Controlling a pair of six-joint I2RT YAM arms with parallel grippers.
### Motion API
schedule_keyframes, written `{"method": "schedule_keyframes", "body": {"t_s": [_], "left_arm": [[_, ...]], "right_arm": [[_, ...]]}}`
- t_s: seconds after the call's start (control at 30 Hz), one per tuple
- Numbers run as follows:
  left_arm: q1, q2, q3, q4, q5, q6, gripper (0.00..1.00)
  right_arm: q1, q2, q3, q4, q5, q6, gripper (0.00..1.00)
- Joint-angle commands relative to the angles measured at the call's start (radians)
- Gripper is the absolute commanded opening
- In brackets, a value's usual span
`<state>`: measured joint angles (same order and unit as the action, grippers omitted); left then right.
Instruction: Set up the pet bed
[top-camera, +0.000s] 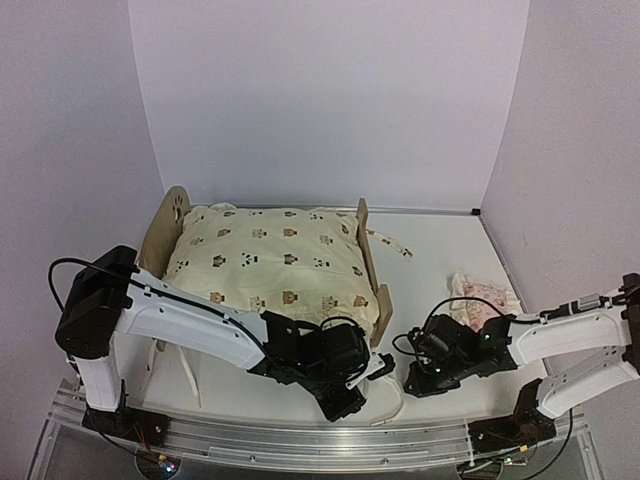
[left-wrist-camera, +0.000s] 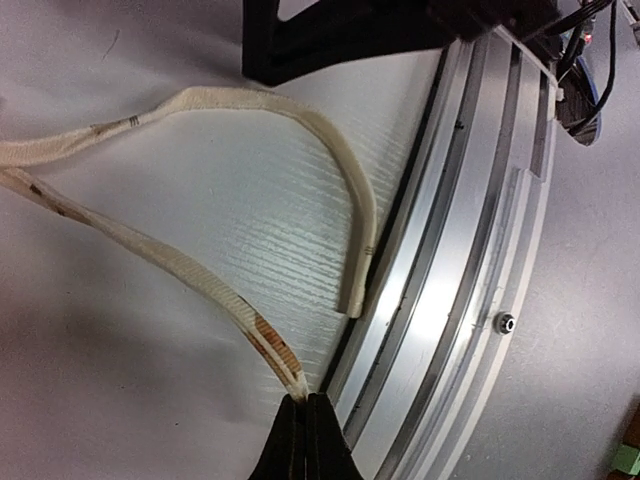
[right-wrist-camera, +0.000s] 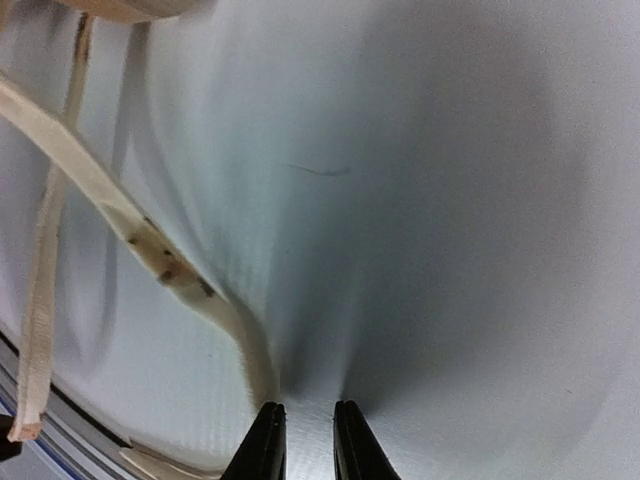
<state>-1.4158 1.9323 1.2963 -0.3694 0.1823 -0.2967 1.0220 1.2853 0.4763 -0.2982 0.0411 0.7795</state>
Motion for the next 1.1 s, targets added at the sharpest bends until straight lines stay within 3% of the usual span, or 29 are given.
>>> {"method": "schedule_keyframes", "body": {"t_s": [0.0, 0.2, 0.3, 0.83, 0.9, 1.07], "left_arm": [[-0.004, -0.058, 0.043, -0.003, 0.022, -0.029, 0.0], [-0.002, -0.086, 0.04, 0.005, 0.022, -0.051, 0.0], [0.004, -0.086, 0.041, 0.005, 0.022, -0.063, 0.0], [0.014, 0.088, 0.167, 0.081, 0.087, -0.086, 0.01], [0.014, 0.139, 0.215, 0.059, 0.103, -0.088, 0.08], [0.014, 0.168, 0.242, 0.074, 0.181, -0.083, 0.41]], "right_arm": [[0.036, 0.093, -0.012, 0.127, -0.075, 0.024, 0.18], [0.097, 0.3, 0.083, 0.32, -0.166, 0.031, 0.16], [0.103, 0.33, 0.136, 0.344, -0.191, 0.022, 0.15], [0.099, -0.429, -0.036, -0.219, 0.254, 0.081, 0.13], [0.098, -0.47, -0.04, -0.255, 0.285, 0.084, 0.14], [0.099, -0.493, -0.023, -0.302, 0.348, 0.075, 0.15]]}}
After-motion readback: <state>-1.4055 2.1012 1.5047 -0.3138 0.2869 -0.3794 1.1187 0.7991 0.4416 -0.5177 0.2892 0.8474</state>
